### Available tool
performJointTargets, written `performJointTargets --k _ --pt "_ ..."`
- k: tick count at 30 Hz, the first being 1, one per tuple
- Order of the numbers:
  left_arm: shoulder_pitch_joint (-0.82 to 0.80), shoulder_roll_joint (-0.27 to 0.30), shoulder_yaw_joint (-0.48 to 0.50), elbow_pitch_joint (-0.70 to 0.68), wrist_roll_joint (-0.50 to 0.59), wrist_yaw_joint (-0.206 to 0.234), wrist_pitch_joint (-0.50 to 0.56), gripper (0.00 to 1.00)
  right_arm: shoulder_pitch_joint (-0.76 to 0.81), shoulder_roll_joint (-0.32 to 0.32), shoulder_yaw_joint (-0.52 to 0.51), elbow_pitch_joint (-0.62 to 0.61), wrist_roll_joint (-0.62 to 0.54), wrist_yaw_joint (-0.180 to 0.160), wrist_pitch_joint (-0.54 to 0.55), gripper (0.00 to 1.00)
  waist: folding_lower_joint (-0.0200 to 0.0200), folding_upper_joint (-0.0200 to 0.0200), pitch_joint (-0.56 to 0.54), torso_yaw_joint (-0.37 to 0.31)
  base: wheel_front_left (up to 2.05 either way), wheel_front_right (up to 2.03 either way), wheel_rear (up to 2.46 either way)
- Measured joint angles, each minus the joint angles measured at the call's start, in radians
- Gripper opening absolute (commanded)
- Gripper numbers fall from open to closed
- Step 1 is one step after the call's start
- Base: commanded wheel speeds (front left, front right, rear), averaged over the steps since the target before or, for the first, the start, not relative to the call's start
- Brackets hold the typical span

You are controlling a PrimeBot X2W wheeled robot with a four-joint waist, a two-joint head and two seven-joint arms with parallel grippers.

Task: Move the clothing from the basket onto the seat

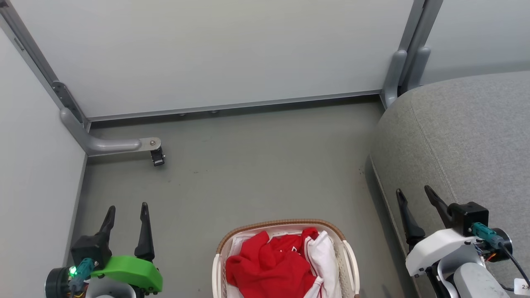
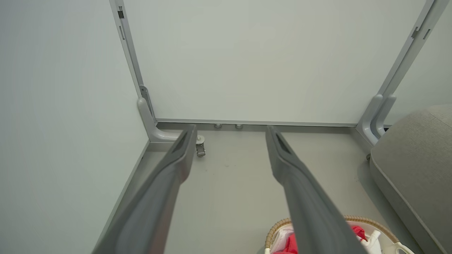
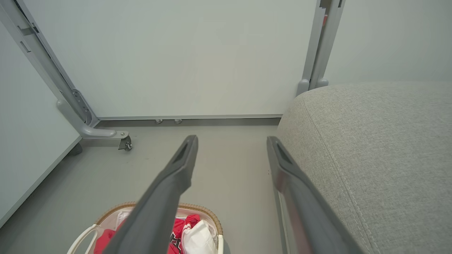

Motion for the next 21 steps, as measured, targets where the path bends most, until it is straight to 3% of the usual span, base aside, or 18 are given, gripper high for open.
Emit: performJointTargets --k 9,21 --pt "-0.005 -0.012 -0.010 0.007 0.074 -0.008 -0.017 1.00 -0.021 0.007 -0.005 -0.008 -0.072 0.000 -0.020 1.00 0.0000 0.0000 0.039 -0.002 0.00 0.00 0.00" --pt "-0.137 -0.024 -0.125 0.050 0.114 -0.012 -0.030 1.00 -0.141 -0.003 0.026 -0.099 -0.093 0.000 -0.030 1.00 0.0000 0.0000 0.199 -0.037 0.00 0.00 0.00"
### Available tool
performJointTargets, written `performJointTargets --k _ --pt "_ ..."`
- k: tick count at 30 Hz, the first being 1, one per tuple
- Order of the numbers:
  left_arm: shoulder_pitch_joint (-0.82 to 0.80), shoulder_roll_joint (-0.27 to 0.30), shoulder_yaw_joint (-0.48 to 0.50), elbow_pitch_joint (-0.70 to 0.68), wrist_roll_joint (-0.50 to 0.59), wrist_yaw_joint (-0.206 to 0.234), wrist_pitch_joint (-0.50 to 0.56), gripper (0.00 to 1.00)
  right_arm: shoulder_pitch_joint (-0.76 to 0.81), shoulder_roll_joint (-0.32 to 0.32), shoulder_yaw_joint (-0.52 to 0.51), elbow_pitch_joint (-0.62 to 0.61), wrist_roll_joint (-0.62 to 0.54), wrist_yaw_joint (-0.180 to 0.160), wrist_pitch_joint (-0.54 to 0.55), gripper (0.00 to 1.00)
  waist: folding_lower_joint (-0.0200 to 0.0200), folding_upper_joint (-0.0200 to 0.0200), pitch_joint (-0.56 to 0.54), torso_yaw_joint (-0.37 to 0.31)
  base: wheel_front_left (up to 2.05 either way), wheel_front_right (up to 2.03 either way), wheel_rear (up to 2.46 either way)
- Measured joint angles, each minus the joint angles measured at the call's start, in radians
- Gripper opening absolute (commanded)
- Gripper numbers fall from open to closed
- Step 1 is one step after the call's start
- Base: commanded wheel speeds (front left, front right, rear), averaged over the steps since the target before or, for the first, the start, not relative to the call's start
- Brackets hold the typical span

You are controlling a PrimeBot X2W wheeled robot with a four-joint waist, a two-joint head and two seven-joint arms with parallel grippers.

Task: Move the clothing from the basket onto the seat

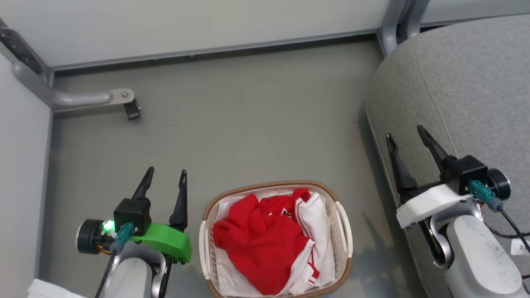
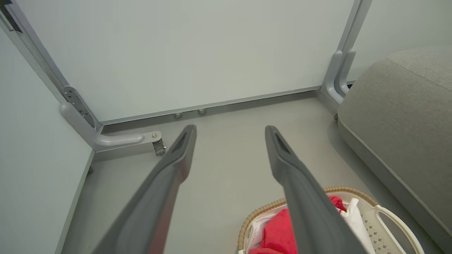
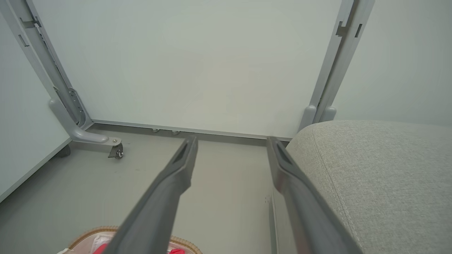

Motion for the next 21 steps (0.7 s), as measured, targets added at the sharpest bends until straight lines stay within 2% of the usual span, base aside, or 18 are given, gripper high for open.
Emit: performJointTargets --k 5,12,18,21 --pt "-0.061 -0.001 -0.031 0.033 -0.021 0.000 0.000 1.00 -0.054 0.007 0.007 -0.036 0.008 0.000 0.000 1.00 0.0000 0.0000 0.081 -0.026 0.00 0.00 0.00" --pt "-0.124 -0.003 -0.130 0.121 -0.029 -0.001 0.000 1.00 -0.104 0.022 0.013 -0.053 0.025 0.000 0.000 1.00 0.0000 0.0000 0.186 -0.077 0.00 0.00 0.00" --pt "-0.207 0.026 -0.297 0.247 -0.023 -0.001 -0.001 1.00 -0.144 0.037 0.017 -0.068 0.035 0.000 0.000 1.00 0.0000 0.0000 0.283 -0.128 0.00 0.00 0.00" --pt "-0.239 0.038 -0.351 0.296 -0.031 -0.001 -0.002 1.00 -0.157 0.049 0.013 -0.076 0.037 0.000 0.000 1.00 0.0001 0.0000 0.325 -0.148 0.00 0.00 0.00"
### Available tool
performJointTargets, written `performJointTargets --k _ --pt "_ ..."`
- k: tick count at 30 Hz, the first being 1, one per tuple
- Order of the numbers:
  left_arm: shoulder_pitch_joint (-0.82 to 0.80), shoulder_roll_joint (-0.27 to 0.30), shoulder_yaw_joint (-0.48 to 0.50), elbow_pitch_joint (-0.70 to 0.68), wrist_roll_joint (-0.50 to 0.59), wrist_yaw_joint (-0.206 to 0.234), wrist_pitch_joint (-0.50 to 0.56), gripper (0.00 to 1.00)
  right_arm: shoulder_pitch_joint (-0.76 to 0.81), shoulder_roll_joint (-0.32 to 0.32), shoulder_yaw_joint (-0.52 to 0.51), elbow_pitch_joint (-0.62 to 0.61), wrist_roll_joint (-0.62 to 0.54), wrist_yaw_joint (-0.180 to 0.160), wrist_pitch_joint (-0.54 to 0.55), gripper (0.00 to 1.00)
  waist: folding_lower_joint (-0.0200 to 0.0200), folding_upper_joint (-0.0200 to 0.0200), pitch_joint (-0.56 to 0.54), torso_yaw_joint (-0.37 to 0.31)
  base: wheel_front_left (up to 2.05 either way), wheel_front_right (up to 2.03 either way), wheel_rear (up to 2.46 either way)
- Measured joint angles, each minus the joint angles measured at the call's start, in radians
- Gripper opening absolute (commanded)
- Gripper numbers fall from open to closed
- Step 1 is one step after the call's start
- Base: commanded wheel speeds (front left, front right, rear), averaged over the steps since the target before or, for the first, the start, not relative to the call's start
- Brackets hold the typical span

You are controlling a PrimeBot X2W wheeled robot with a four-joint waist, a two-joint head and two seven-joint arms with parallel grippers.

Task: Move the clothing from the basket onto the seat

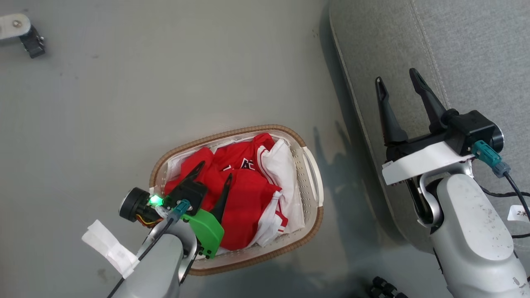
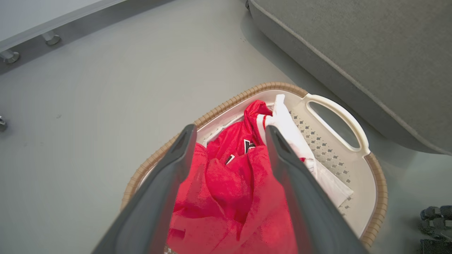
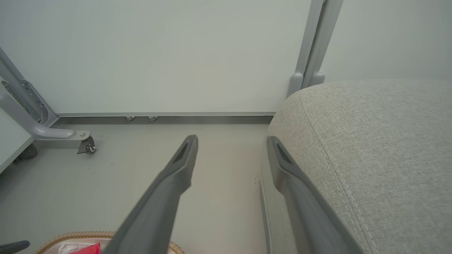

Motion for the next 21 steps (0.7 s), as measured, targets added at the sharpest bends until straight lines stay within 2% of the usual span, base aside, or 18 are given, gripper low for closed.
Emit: performJointTargets --k 5,13,21 --pt "-0.059 0.020 -0.099 0.101 -0.008 0.000 0.000 1.00 -0.016 0.022 0.008 -0.009 0.000 0.000 0.000 1.00 0.0000 0.0000 0.068 -0.031 0.00 0.00 0.00" --pt "-0.171 0.020 -0.274 0.376 -0.060 0.000 0.017 1.00 -0.041 0.042 0.012 -0.002 0.035 0.000 0.000 1.00 0.0001 0.0000 0.160 -0.076 0.00 0.00 0.00" --pt "-0.277 0.016 -0.326 0.518 -0.061 -0.002 0.092 1.00 -0.061 0.053 0.011 -0.003 0.041 0.000 0.000 1.00 0.0001 0.0000 0.231 -0.109 0.00 0.00 0.00"
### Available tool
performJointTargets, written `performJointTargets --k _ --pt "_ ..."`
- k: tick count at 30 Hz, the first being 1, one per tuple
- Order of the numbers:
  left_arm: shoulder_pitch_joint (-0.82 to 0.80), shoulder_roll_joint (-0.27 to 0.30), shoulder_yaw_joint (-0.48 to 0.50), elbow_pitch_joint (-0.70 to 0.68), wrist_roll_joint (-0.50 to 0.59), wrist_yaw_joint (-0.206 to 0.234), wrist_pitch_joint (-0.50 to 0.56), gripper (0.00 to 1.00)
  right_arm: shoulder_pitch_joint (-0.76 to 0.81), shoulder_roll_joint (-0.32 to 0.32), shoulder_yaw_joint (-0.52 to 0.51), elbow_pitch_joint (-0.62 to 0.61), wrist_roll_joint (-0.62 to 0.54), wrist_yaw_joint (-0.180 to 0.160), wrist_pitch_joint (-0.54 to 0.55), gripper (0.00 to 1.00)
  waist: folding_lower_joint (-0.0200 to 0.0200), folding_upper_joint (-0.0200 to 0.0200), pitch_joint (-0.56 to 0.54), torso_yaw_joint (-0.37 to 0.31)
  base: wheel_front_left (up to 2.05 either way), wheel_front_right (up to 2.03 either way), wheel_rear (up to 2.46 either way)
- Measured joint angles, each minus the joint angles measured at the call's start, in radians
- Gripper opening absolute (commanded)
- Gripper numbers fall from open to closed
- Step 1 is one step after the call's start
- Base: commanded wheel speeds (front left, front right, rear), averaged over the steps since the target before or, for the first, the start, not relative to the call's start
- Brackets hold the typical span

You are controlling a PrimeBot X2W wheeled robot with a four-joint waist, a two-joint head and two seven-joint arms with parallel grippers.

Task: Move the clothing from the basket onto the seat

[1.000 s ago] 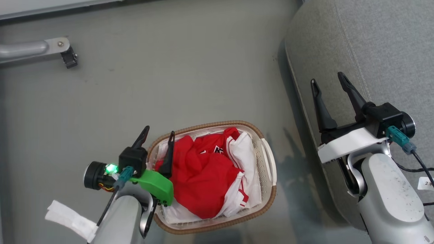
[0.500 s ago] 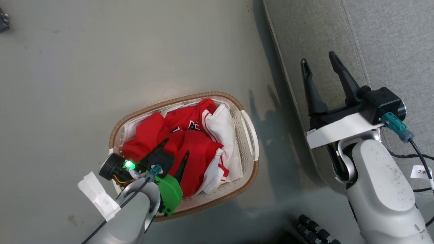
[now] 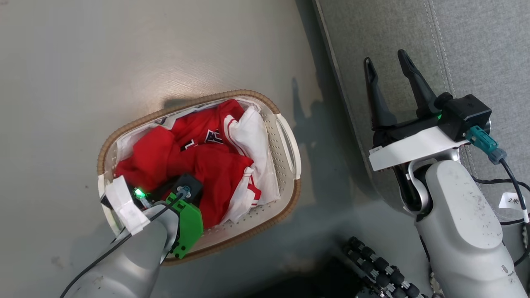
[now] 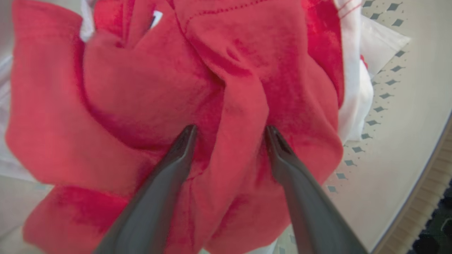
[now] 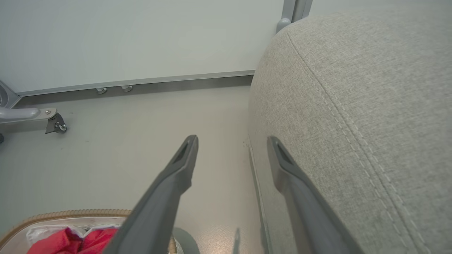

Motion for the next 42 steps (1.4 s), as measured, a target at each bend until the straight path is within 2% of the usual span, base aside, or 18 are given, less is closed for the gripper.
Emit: performJointTargets --k 6,7,8,13,20,28,35,42 --pt "-0.022 -0.021 -0.040 0.022 -0.032 0.000 0.059 1.00 -0.009 0.005 0.003 -0.001 0.003 0.000 0.000 1.00 -0.0001 0.0000 0.031 -0.019 0.00 0.00 0.00" --pt "-0.022 -0.024 -0.054 0.024 -0.038 0.000 0.071 0.79 -0.011 0.005 0.004 -0.001 0.003 0.000 0.000 1.00 0.0000 0.0000 0.033 -0.021 0.00 0.00 0.00" --pt "-0.022 -0.025 -0.062 0.024 -0.052 0.000 0.075 0.00 -0.012 0.006 0.005 0.000 0.005 0.000 0.000 1.00 0.0000 0.0000 0.035 -0.023 0.00 0.00 0.00" --pt "-0.019 -0.027 -0.081 0.018 -0.127 0.000 0.069 0.00 -0.013 0.007 0.008 0.007 0.004 0.000 0.000 1.00 0.0000 0.0000 0.023 -0.020 0.00 0.00 0.00" --pt "0.020 -0.034 -0.067 -0.026 -0.251 0.000 -0.046 0.00 -0.010 0.006 0.008 0.021 -0.006 0.000 0.000 1.00 -0.0001 0.0000 -0.033 0.002 0.00 0.00 0.00" --pt "0.072 -0.047 -0.088 -0.097 -0.325 0.000 -0.086 0.00 0.033 -0.035 0.030 0.056 -0.017 0.000 0.000 1.00 -0.0001 0.0000 -0.140 0.044 0.00 0.00 0.00" --pt "0.167 -0.049 0.003 -0.255 -0.342 0.000 -0.090 0.00 0.088 -0.058 0.062 0.078 -0.025 0.000 0.000 1.00 -0.0002 0.0000 -0.254 0.089 0.00 0.00 0.00" --pt "0.295 -0.044 0.127 -0.417 -0.306 0.000 -0.091 0.00 0.172 -0.085 0.076 0.097 -0.035 0.000 0.000 1.00 -0.0002 0.0000 -0.381 0.134 0.00 0.00 0.00"
